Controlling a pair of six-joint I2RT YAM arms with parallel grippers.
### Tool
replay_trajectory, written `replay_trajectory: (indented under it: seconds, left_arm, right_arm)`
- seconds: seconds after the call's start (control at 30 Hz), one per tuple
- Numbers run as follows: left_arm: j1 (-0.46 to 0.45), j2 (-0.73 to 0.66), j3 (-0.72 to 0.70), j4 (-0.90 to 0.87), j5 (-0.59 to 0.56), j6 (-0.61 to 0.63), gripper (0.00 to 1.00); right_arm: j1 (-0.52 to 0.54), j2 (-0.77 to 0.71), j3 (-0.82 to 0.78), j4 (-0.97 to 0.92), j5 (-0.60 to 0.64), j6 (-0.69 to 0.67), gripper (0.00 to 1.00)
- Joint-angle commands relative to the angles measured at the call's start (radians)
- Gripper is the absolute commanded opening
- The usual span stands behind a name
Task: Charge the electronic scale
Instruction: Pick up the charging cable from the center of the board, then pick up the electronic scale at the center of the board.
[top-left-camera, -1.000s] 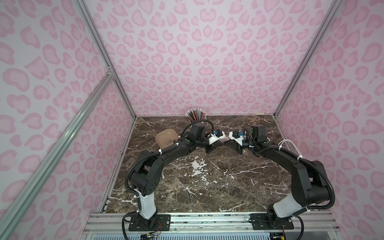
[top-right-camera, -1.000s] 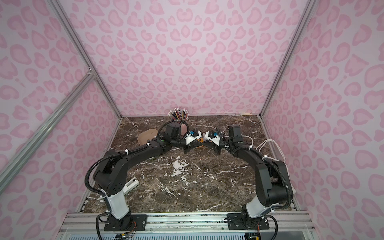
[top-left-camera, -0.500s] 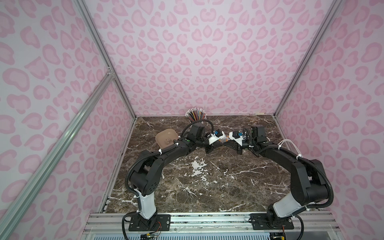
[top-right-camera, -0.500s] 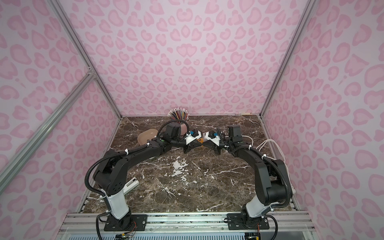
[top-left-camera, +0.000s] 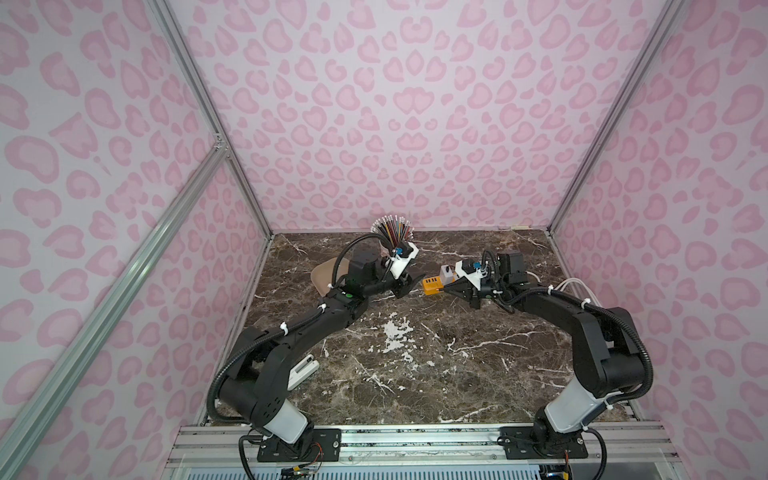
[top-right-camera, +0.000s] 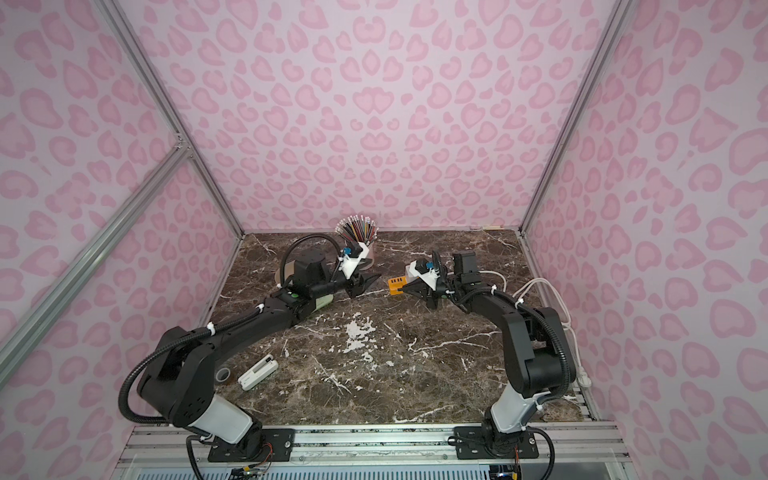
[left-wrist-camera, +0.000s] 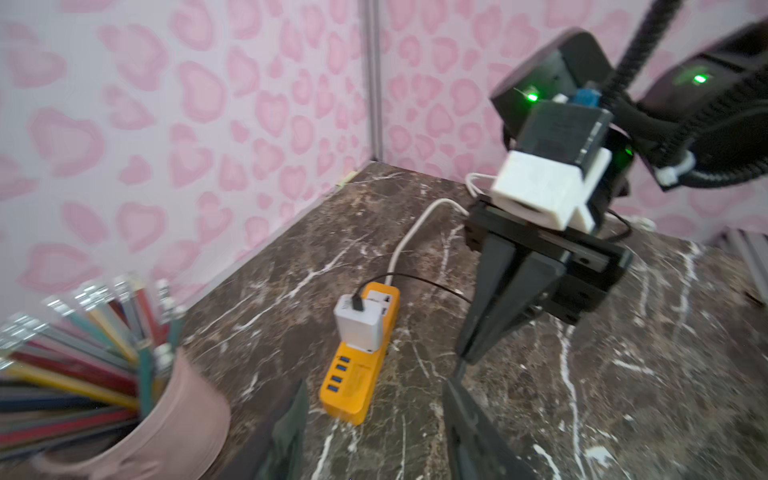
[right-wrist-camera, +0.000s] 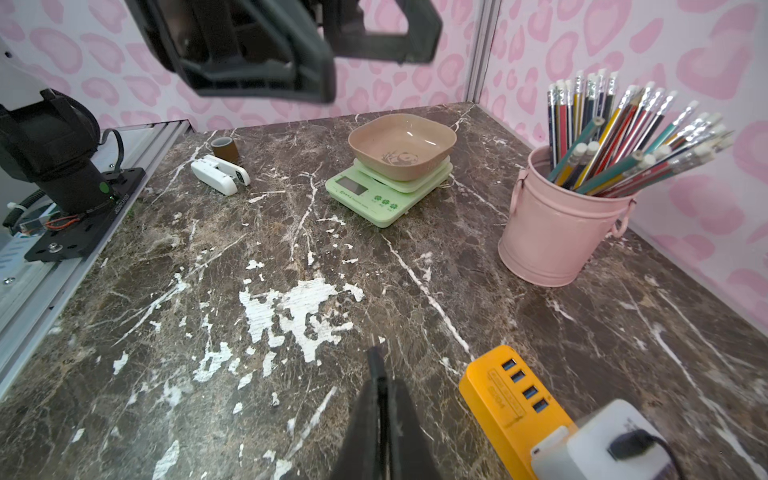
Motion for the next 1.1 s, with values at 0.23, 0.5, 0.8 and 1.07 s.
replay_trajectory:
  seconds: [0.23, 0.5, 0.8, 1.07]
  left_arm:
    - [0.194, -0.089, -0.137, -0.098, -0.713, -0.547, 0.56]
    - [0.351, -0.022, -0.164, -0.149, -0.669, -0.669, 0.63]
    - [0.407, 0.101, -0.127, -0.169, -0.584, -0.706, 0.59]
    - [0.427, 0.134, -0.120, -0.167, -0.594, -0.694, 0.52]
  right_arm:
    - [0.007, 0.058, 0.057, 0.061, -0.009, 0.172, 0.00]
    - [0.018, 0.092, 0.089, 0.047, 0.037, 0.238, 0.00]
    - [0.024, 0.117, 0.116, 0.028, 0.058, 0.270, 0.00]
    - [0.024, 0.135, 0.138, -0.015, 0.049, 0.261, 0.00]
